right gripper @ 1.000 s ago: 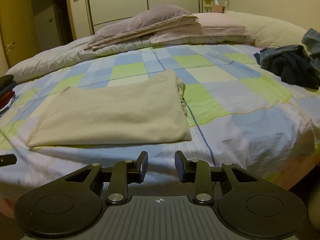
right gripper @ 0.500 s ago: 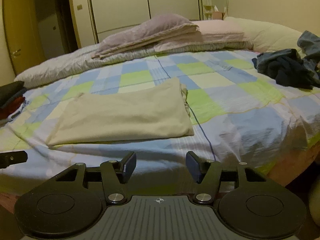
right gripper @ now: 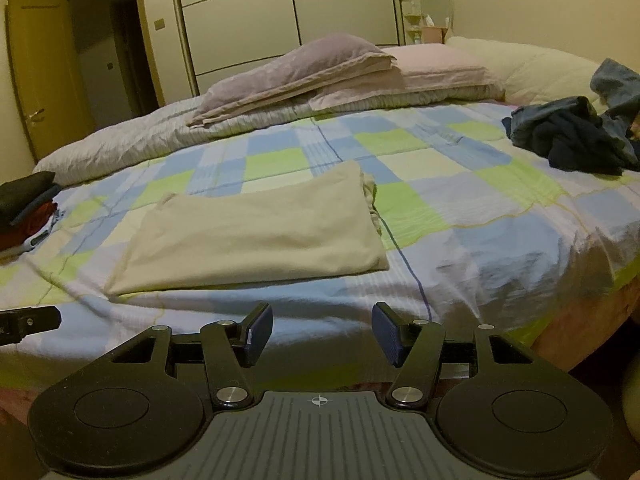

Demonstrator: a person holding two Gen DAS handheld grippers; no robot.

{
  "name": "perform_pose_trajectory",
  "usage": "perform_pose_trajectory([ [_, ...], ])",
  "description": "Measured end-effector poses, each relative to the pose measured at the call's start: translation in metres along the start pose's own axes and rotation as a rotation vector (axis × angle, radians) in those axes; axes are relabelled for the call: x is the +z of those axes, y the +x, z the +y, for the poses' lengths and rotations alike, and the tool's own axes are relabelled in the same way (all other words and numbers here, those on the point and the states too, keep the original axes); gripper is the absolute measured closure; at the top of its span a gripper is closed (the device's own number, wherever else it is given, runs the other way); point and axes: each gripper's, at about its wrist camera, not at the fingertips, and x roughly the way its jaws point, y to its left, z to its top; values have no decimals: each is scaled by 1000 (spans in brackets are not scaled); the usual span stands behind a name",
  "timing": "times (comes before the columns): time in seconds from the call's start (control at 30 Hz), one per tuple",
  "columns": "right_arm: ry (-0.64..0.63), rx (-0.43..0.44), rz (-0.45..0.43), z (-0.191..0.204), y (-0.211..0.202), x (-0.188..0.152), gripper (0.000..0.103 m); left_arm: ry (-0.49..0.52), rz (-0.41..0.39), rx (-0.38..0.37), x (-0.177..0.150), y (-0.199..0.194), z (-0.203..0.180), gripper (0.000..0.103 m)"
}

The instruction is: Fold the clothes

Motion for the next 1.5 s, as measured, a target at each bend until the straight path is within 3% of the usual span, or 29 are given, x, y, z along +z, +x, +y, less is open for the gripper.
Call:
perform_pose_trajectory([
  [0.67,-9,-14,26,-3,24,1,44,-13,44,-20,-3,31,4,65],
  [0.93,209,138,-18,-62,68,20,45,-32,41,-35,12,69,24,65],
  [1.0,244,160,-32,-75,82,28,58,-35,35,-56,19,82,27,65],
  [1.03,256,181,-36,-80,91,32,77,-36,33,-67,22,88,29,65],
  [1.07,272,200,-34,-86,101,36,80,-38,31,-79,27,95,29,66],
  [1.3,365,231,-30,-114,165,61,79,-41,21,-148,61,148,30,66],
  [1.5,373,231,42,-125,202,65,80,-29,32,-198,75,184,23,66],
])
